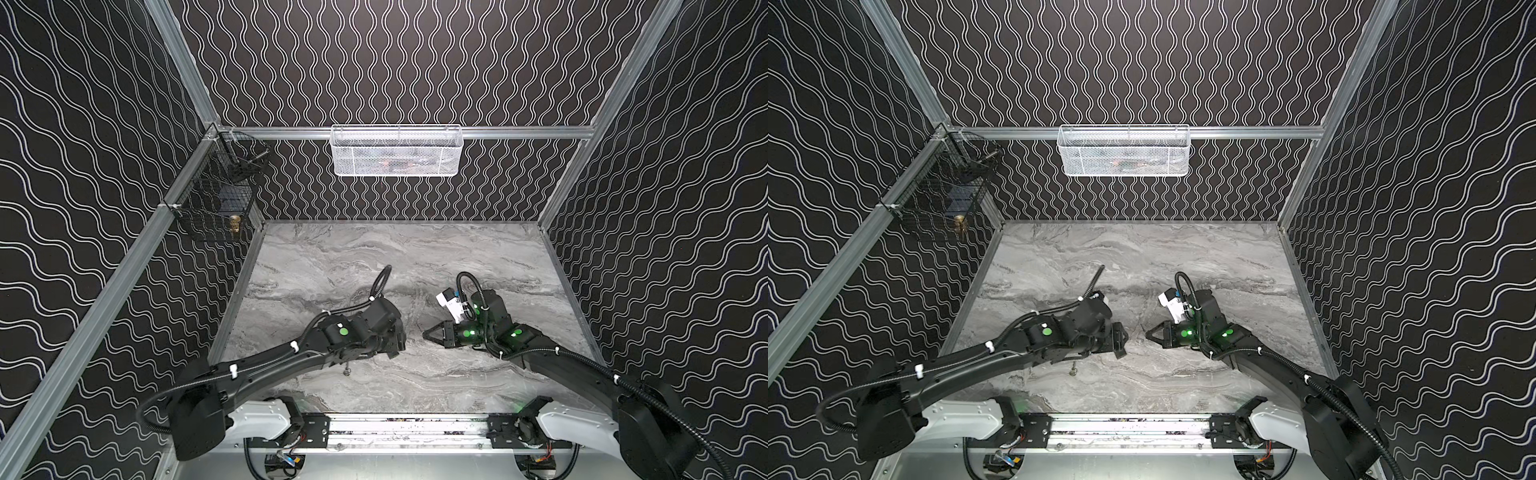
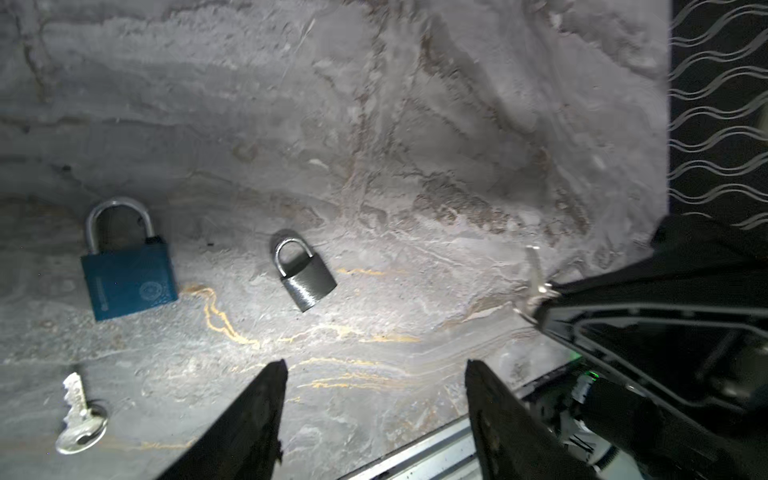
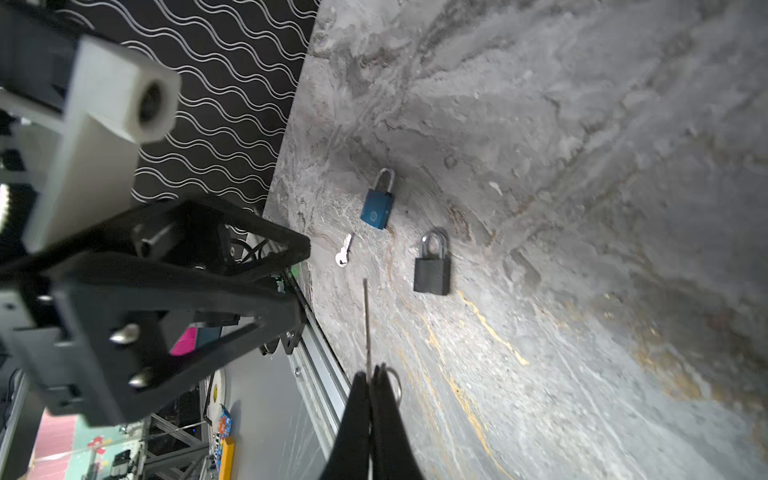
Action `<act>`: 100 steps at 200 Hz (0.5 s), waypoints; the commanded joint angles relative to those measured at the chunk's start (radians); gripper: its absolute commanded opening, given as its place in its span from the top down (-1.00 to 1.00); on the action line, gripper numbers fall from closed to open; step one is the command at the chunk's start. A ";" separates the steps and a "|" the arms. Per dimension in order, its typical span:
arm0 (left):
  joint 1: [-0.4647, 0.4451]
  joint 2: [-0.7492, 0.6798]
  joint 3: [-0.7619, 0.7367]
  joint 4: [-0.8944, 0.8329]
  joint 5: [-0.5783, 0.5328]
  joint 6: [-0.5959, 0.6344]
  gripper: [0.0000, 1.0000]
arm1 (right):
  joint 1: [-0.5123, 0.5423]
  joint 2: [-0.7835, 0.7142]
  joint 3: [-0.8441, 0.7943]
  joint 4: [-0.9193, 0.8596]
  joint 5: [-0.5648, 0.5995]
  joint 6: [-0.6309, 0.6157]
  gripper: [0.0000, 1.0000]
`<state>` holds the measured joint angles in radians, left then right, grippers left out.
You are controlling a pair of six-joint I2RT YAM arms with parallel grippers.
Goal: Unlock with the key
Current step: 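Lower the left gripper onto the black padlock and close on it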
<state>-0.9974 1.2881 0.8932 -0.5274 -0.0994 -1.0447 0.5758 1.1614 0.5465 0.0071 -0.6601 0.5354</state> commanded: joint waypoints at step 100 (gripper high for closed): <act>-0.041 0.298 0.026 0.038 -0.055 -0.163 -0.33 | -0.059 -0.002 -0.020 -0.007 0.064 0.024 1.00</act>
<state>-1.0370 1.5555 0.9062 -0.4980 -0.1307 -1.1824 0.5331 1.1618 0.5312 -0.0040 -0.5926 0.5503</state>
